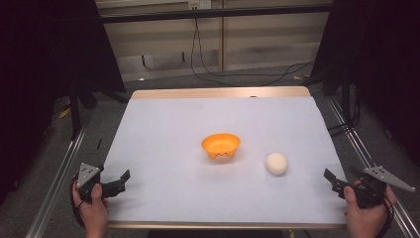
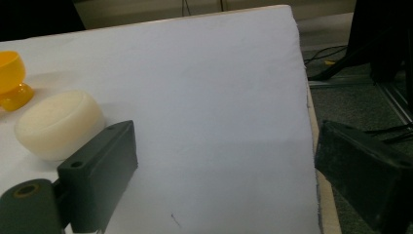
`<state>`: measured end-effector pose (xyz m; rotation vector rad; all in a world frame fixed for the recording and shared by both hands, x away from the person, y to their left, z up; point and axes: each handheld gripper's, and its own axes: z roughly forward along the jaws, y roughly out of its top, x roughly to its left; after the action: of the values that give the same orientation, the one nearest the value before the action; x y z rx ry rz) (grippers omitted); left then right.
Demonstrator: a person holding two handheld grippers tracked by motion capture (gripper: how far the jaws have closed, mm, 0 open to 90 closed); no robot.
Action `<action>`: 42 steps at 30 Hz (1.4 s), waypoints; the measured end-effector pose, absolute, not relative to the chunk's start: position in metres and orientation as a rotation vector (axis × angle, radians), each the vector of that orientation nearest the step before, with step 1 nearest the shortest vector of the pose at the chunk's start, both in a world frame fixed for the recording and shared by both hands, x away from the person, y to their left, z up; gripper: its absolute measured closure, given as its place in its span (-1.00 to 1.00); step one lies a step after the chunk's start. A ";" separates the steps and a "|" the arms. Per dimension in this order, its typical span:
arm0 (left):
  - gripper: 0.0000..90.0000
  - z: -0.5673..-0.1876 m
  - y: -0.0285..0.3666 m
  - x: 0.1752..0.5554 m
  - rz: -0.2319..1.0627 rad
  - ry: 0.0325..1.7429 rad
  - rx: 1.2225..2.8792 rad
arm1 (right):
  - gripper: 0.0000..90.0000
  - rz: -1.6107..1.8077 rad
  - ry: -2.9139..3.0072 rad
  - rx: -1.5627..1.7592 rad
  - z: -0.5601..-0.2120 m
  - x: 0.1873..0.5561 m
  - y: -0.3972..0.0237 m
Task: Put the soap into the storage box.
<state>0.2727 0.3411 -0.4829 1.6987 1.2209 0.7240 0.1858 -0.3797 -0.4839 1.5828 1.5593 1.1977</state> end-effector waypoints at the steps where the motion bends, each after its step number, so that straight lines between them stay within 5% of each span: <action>1: -1.00 -0.483 0.341 0.273 0.724 1.221 1.699 | -0.81 1.198 1.558 1.572 -0.484 0.185 -0.379; 17: -1.00 -0.483 0.341 0.272 0.729 1.215 1.695 | -0.68 1.055 1.793 1.469 -0.464 0.195 -0.361; 42: -1.00 -0.483 0.341 0.272 0.733 1.226 1.687 | -0.90 0.850 2.289 1.473 -0.447 0.250 -0.326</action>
<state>0.2716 0.3412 -0.4830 1.6871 1.2263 0.7332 0.2496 -0.3260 -0.4472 1.4728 2.2895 0.8502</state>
